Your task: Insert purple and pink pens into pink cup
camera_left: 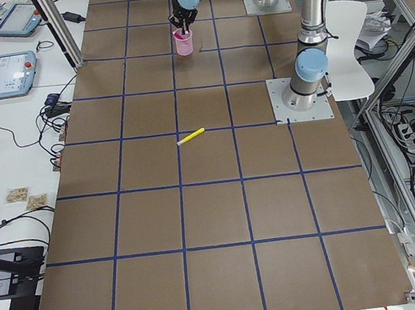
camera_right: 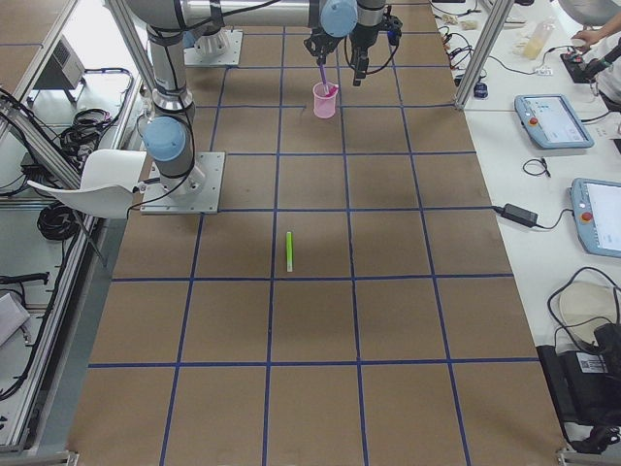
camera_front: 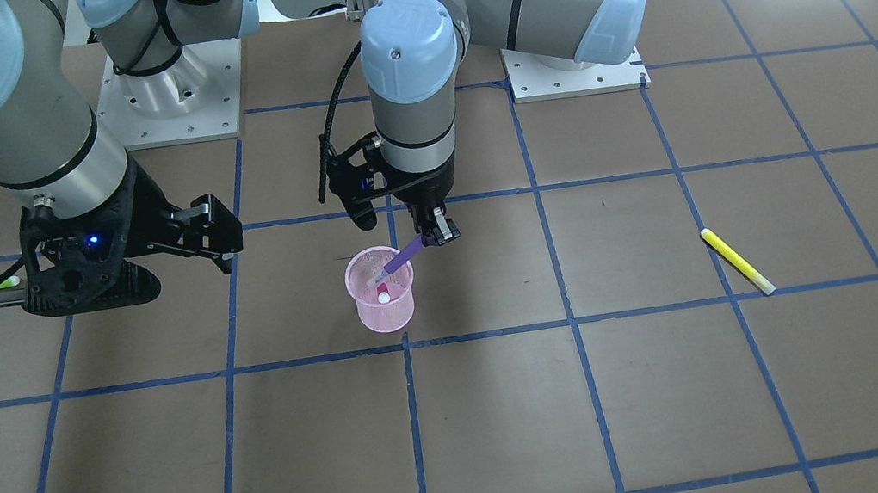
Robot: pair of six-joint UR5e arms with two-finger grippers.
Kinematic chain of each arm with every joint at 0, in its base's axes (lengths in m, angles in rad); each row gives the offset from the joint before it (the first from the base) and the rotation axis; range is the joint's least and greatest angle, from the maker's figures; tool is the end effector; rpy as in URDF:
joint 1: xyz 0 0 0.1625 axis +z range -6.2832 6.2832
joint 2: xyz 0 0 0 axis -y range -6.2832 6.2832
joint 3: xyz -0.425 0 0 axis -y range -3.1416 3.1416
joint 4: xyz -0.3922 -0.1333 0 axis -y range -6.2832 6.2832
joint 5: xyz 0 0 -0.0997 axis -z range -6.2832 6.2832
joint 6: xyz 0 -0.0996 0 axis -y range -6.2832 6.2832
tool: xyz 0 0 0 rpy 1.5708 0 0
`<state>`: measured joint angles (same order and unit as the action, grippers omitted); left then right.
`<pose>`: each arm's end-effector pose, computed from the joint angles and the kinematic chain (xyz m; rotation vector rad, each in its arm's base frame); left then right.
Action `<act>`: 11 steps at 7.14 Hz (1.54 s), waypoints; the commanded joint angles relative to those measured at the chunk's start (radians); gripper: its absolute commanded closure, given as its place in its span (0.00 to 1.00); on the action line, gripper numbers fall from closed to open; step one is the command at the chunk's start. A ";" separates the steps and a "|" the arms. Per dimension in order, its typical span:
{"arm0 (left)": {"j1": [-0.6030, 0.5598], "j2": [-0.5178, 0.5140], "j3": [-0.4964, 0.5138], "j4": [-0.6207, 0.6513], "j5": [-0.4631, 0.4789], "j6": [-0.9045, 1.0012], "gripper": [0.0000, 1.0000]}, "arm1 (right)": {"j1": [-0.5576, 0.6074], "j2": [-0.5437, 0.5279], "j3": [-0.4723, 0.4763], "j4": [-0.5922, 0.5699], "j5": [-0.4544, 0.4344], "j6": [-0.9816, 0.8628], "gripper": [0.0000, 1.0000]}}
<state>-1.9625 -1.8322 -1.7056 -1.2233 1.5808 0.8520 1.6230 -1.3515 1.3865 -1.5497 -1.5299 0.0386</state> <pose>-0.3385 -0.4730 0.3174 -1.8291 -2.5514 -0.0780 0.1674 -0.5704 0.4586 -0.0193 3.1019 0.0898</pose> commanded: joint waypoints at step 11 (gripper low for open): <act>0.008 0.008 0.030 0.036 0.022 -0.014 0.18 | -0.002 -0.003 0.025 -0.010 -0.007 0.000 0.00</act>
<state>-1.9750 -1.8613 -1.6854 -1.1868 1.6076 0.8452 1.6214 -1.3545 1.4112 -1.5599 -1.5370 0.0383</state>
